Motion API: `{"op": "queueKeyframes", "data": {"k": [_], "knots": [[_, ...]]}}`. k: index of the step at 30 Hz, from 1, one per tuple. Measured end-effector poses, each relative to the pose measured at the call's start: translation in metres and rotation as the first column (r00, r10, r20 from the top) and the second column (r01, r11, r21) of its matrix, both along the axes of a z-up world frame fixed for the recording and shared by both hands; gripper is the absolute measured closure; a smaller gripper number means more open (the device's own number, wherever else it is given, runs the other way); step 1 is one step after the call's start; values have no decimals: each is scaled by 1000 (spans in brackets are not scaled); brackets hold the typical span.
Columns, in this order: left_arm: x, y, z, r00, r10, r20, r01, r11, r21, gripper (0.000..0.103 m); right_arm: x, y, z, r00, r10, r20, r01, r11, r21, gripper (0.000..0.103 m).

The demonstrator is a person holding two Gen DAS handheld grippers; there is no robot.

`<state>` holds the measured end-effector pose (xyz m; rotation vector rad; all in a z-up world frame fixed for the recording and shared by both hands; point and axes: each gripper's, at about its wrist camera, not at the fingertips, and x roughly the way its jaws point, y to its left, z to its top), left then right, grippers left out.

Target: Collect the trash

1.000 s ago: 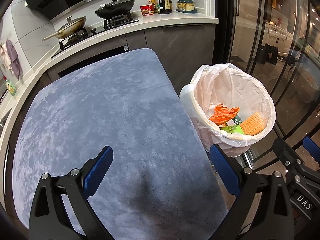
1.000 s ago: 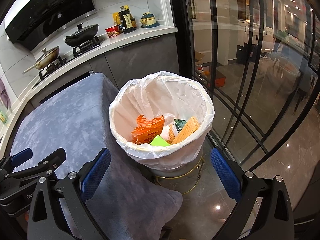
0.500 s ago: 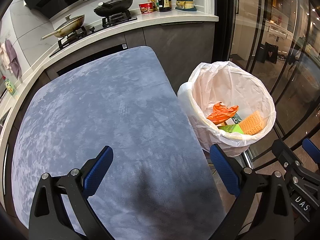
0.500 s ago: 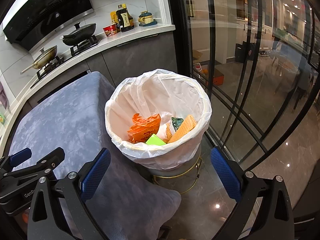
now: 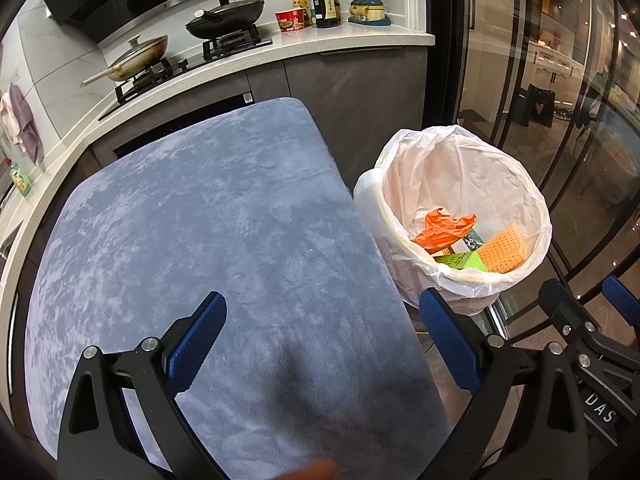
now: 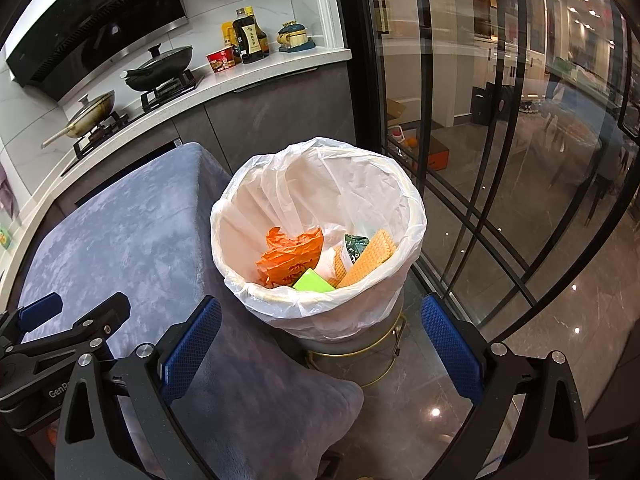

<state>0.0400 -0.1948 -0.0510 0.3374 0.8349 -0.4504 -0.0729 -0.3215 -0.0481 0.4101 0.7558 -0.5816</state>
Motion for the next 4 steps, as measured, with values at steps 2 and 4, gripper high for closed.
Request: {"op": "queueKeyframes", "data": {"k": [2,4], "knots": [[1,0,0,1000,-5,-2,5,1000,-1,10,1,0,0,1000,-1,1,1,1000,-1,6],[2,-1,-1,1000,-2,2,2,1000,2,10,1,1,0,1000,-1,1,1,1000,-2,6]]}}
